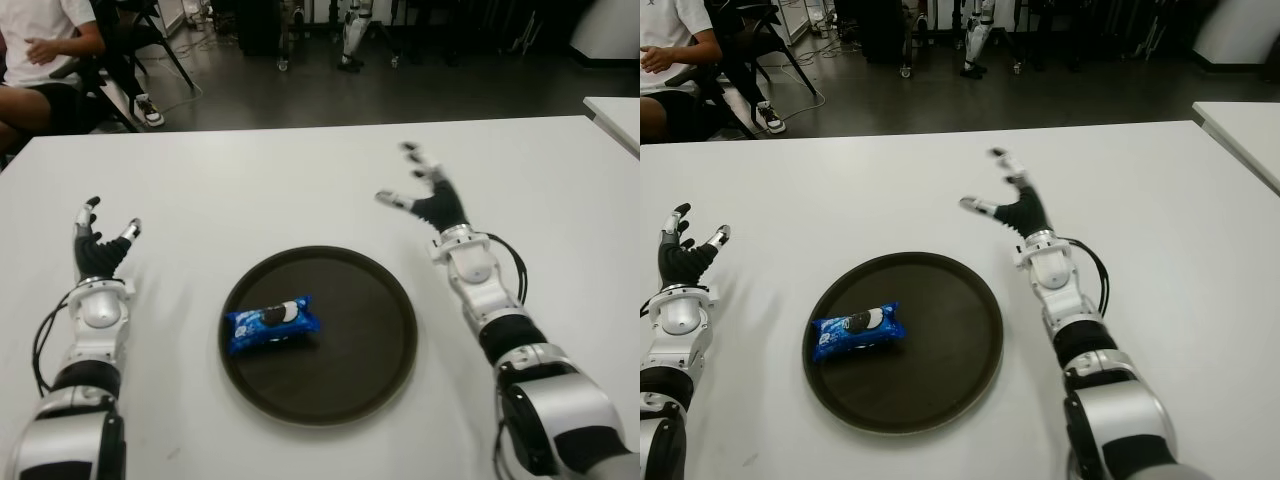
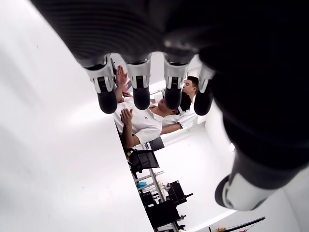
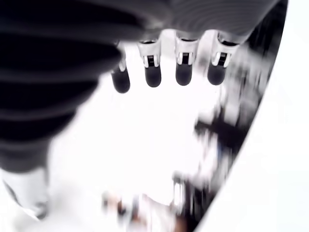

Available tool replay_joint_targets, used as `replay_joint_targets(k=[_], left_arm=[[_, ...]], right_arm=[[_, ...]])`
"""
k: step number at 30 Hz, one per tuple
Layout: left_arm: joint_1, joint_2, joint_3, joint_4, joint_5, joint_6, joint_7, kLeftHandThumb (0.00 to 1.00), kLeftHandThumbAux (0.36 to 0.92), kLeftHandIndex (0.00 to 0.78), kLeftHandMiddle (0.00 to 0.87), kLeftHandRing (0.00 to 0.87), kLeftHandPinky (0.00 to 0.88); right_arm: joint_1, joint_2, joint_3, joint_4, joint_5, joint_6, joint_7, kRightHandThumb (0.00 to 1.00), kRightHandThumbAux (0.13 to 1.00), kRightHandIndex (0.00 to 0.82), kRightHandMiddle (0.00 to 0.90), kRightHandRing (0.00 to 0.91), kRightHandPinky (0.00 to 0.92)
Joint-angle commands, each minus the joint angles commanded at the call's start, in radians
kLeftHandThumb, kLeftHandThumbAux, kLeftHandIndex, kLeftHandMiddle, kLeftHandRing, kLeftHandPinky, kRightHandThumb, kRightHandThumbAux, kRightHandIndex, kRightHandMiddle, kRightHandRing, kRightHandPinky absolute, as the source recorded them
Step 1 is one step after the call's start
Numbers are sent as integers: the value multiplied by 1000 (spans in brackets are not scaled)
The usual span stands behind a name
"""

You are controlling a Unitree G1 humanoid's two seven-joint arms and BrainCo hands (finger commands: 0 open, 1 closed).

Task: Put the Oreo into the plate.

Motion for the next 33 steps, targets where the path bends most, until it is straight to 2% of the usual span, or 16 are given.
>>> replay_joint_targets(k=[5, 15, 19, 24, 33], left_arm=[[-5, 0, 3, 5, -7, 11, -3, 0, 688, 0, 0, 0, 0], [-3, 1, 4, 11, -11, 10, -5, 0, 692, 0, 0, 0, 0], [0, 3, -3, 9, -1, 7, 4, 0, 694, 0, 0, 0, 0], [-3, 2, -1, 13, -3, 15, 6, 0, 684, 0, 0, 0, 0], [-15, 8, 4, 33, -9, 31, 2, 0, 675, 0, 0, 0, 0]], right_arm=[[-44, 9, -10, 55, -24, 88, -121, 0, 693, 0, 0, 0, 0], [-66, 26, -27, 87, -21, 136, -228, 0, 743, 0, 0, 0, 0], [-81, 33, -68, 151, 17, 161, -221, 0, 721, 0, 0, 0, 0], [-93, 41, -96, 176, 44, 184, -207, 0, 713, 0, 0, 0, 0], [-112, 40, -123, 196, 64, 235, -187, 0, 743, 0, 0, 0, 0]])
